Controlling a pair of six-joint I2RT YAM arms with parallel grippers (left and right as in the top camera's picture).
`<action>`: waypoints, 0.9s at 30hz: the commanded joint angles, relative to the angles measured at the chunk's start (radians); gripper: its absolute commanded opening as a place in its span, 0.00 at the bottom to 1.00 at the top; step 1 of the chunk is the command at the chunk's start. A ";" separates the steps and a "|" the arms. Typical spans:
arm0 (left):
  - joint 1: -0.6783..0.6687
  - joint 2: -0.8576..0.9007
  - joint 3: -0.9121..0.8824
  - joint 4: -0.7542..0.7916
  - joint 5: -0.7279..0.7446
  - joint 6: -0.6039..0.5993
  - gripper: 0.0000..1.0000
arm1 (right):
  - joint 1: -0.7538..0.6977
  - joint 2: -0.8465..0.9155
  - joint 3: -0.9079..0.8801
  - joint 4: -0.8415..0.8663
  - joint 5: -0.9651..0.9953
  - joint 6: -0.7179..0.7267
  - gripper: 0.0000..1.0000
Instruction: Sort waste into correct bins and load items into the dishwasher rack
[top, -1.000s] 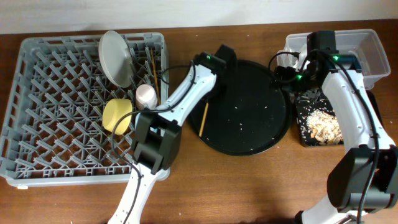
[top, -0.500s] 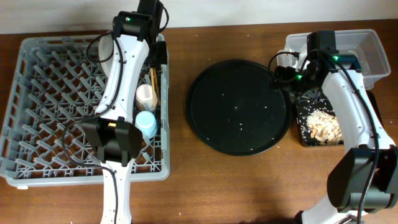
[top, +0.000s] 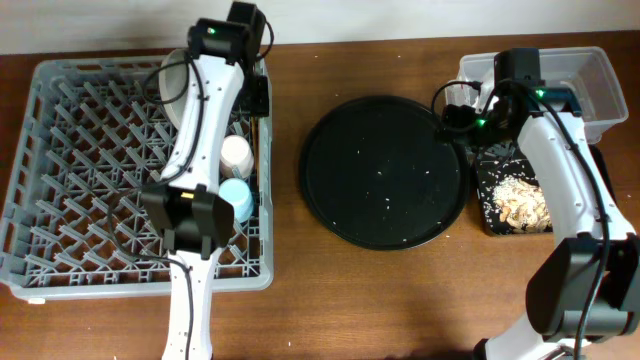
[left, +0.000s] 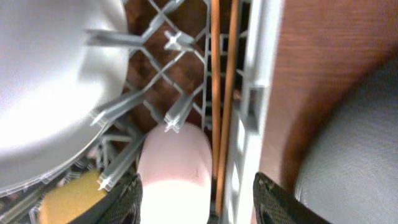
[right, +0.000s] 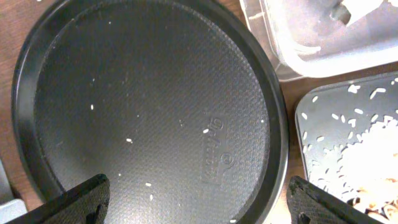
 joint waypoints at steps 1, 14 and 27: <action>-0.003 -0.176 0.094 -0.045 0.011 0.002 0.58 | 0.002 -0.113 0.010 -0.024 -0.013 -0.002 0.91; -0.003 -0.250 0.093 -0.045 0.014 0.027 0.99 | 0.001 -0.784 0.010 -0.240 -0.039 -0.097 0.99; -0.003 -0.250 0.093 -0.045 0.014 0.027 0.99 | 0.013 -1.316 -0.893 0.622 0.021 -0.232 0.98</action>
